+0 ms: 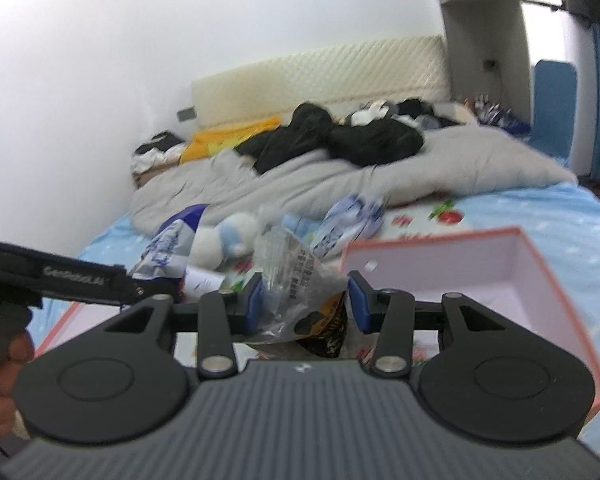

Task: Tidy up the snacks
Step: 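Lift the blue bag with the left tool while the right tool holds the clear bag, then carry both bags over the deep pink box and open both tools to drop them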

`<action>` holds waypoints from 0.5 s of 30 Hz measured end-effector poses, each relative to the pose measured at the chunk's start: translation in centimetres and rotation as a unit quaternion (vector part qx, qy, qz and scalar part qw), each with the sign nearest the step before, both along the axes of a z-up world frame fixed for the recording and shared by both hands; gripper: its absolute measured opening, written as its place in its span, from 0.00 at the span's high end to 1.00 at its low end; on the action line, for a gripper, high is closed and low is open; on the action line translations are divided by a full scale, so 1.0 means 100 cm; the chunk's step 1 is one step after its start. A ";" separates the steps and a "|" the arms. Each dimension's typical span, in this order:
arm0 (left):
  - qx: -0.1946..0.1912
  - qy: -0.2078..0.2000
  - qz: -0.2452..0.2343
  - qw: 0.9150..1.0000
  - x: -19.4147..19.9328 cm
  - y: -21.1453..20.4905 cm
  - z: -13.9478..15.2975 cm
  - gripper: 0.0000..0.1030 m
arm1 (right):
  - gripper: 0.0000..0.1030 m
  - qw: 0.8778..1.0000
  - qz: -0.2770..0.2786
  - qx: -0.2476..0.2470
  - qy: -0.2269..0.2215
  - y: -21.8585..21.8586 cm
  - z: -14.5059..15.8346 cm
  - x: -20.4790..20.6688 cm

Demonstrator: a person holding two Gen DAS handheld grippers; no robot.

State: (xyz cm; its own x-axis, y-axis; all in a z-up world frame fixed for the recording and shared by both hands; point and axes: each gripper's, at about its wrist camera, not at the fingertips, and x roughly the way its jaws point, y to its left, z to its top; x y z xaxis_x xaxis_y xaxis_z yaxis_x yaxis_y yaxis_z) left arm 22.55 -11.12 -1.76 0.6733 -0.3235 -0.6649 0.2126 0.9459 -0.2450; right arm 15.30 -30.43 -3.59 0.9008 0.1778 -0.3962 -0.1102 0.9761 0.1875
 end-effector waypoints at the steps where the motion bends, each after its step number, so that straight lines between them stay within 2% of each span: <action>1: -0.001 -0.004 -0.005 1.000 0.002 -0.008 0.004 0.38 | 0.54 1.000 -0.006 -0.002 -0.004 -0.007 0.004 0.002; 8: -0.006 -0.014 -0.035 0.999 0.023 -0.065 0.017 0.38 | 0.54 0.999 -0.033 -0.009 -0.015 -0.047 0.013 0.021; 12: -0.020 0.003 -0.057 0.998 0.033 -0.099 0.009 0.38 | 0.54 0.999 -0.045 0.012 -0.009 -0.075 0.003 0.026; 15: -0.015 0.016 -0.068 0.997 0.042 -0.127 -0.006 0.38 | 0.54 0.998 -0.057 0.022 0.002 -0.093 -0.009 0.031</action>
